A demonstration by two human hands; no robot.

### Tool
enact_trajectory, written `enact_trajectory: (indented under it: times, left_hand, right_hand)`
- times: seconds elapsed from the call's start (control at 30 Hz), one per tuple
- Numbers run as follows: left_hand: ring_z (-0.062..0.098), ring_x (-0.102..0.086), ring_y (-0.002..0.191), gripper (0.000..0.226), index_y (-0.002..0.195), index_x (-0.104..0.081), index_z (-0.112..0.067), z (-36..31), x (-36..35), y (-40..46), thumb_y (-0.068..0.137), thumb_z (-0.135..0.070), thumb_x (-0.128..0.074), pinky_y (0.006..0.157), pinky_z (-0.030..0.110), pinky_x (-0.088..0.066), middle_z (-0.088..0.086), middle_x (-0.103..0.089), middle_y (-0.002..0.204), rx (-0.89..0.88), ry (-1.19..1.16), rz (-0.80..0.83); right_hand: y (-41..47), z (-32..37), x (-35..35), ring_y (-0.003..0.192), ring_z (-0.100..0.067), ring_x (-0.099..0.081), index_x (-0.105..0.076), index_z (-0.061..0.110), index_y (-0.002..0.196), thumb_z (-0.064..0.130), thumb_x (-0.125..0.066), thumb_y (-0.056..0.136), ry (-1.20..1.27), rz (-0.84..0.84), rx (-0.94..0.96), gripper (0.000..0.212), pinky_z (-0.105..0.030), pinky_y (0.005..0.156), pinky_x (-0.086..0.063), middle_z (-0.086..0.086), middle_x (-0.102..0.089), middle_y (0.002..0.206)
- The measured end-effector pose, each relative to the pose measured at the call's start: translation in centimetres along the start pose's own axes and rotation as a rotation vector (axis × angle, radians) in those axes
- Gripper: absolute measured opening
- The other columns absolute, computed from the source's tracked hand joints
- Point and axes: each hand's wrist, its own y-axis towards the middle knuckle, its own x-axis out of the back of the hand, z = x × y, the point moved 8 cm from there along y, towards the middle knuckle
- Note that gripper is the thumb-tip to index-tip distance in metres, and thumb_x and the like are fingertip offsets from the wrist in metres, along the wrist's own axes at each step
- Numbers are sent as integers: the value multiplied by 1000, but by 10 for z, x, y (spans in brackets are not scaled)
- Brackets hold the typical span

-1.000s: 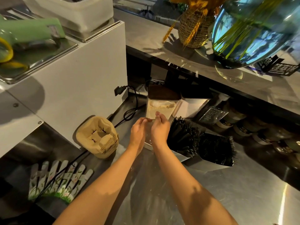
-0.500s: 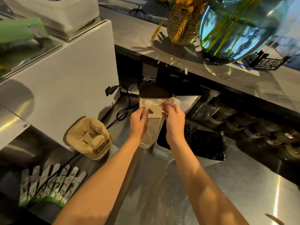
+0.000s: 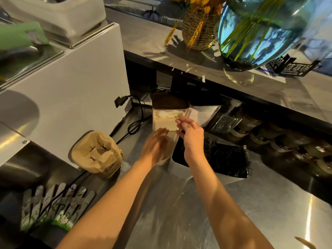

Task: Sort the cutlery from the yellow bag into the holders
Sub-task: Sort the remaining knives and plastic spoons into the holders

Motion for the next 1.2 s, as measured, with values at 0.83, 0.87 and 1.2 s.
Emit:
enact_trajectory:
  times: [0.83, 0.87, 1.2]
  left_hand:
    - [14, -66, 107, 33, 116, -70, -17, -121, 34, -67, 104, -26, -40, 90, 28, -49, 1, -72, 113, 80, -996, -212]
    - [13, -66, 107, 32, 112, -71, -19, -137, 27, -73, 104, -27, -41, 91, 29, -49, -2, -73, 111, 83, -1023, -195]
    - [17, -64, 112, 31, 114, -67, -11, -298, -126, -151, 104, -23, -40, 97, 36, -46, 5, -68, 120, 41, -944, 235]
  right_hand:
    - [-91, 30, 80, 108, -16, -67, -73, 17, 101, 22, -41, 106, 210, -65, 126, 33, -29, 97, -53, -4, -74, 108]
    - [-98, 33, 95, 106, -12, -68, -73, 20, 97, 23, -41, 106, 235, -92, 137, 34, -28, 96, -52, -1, -74, 105]
    - [-177, 10, 330, 121, -7, -61, -66, 16, 124, 32, -27, 110, 147, -385, 175, 45, -26, 107, -44, 2, -67, 129]
